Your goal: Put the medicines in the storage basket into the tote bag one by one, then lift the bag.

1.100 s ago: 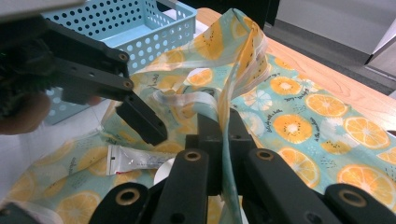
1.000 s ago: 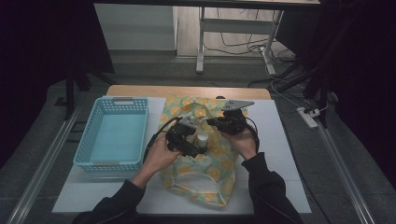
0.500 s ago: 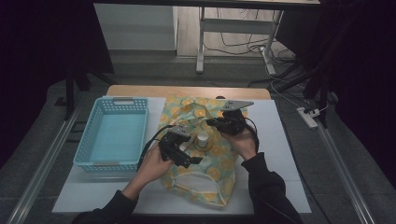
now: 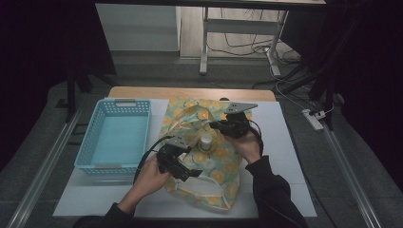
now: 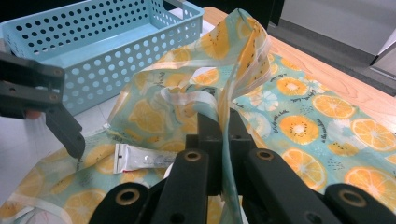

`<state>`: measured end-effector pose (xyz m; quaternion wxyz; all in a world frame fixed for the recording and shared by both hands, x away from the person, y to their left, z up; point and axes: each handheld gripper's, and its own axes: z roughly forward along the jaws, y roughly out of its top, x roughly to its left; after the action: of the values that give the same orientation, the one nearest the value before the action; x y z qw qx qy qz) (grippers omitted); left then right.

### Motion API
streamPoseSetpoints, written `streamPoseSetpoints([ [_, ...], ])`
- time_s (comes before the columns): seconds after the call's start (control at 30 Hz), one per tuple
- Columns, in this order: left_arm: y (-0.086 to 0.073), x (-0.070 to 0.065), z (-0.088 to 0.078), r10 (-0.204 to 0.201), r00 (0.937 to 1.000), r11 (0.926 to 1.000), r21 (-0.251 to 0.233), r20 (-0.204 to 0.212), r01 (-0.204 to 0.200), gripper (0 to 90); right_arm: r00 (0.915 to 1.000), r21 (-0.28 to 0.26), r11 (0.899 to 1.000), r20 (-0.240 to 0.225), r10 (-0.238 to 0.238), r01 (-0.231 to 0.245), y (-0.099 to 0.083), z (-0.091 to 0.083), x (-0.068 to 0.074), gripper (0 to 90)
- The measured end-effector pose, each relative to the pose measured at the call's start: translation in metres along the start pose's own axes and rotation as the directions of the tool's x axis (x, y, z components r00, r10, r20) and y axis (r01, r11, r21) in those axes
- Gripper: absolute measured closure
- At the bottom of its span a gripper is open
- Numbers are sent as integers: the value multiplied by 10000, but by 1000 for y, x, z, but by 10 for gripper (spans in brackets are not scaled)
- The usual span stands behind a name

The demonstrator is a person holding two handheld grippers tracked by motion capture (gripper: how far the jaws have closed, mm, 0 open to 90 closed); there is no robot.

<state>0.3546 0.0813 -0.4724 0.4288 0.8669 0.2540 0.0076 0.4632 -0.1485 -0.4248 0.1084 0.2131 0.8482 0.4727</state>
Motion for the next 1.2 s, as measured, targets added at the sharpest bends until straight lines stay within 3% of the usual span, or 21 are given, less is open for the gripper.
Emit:
streamPoseSetpoints([
  [0.17, -5, -2, 11, 235, 9994, 9997, 90, -251, -233, 0, 10000, -17, 10000, -24, 14, -14, 1, 0, 1, 892],
  [0.33, -10, -4, 27, 272, 9986, 9965, 797, -451, -235, 0, 10000, 3, 10000, -36, -5, 5, 0, 0, 1, 892],
  [0.43, -13, -3, 33, 124, 9981, 9954, 954, -606, -66, 0, 10000, -4, 10000, -53, -42, 42, 1, 0, 2, 892],
  [0.63, -19, -1, 48, 191, 9976, 9913, 1316, -659, -103, 0, 10000, 5, 10000, -65, -49, 49, 1, 0, 3, 892],
  [0.87, -21, -2, 64, 647, 9950, 9804, 1907, -766, -491, 0, 10000, 26, 10000, -72, -56, 57, 1, 0, 3, 892],
  [1.07, -24, 1, 70, 812, 9926, 9765, 2066, -906, -611, 19, 10000, 29, 10000, -86, -48, 48, 0, 1, 3, 892],
  [1.13, -25, -1, 72, 1124, 9863, 9725, 2173, -1211, -842, 46, 10000, 41, 10000, -79, -58, 58, 0, 1, 3, 892],
  [1.2, -24, -1, 71, 1206, 9866, 9708, 2208, -1095, -941, 76, 9999, 43, 10000, -83, -66, 67, 0, 2, 3, 892],
])
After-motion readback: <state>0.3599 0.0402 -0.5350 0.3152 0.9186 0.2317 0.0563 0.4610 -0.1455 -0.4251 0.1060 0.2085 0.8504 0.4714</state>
